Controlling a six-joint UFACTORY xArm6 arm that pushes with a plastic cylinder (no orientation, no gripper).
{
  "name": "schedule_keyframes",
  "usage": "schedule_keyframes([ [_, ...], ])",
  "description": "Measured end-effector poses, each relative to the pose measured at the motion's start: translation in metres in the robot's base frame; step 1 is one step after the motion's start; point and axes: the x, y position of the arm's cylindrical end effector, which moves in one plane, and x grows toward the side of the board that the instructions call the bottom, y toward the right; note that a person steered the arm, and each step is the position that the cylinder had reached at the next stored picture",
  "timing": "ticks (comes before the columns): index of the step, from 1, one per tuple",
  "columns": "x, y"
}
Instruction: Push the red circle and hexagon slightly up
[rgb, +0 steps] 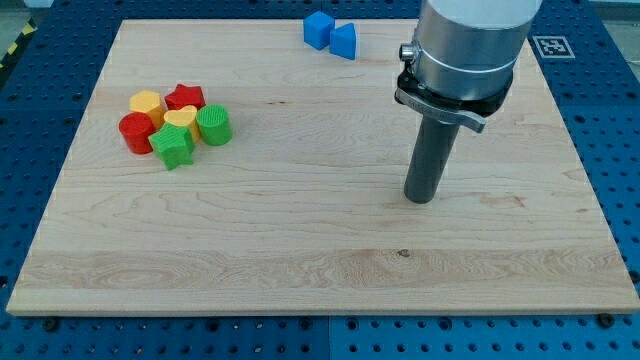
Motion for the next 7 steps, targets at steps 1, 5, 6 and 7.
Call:
schedule_keyframes([
  [1,0.0,0.0],
  [5,0.023,-0.177],
  [6,0.023,-0.188],
  [7,0.014,-0.214],
])
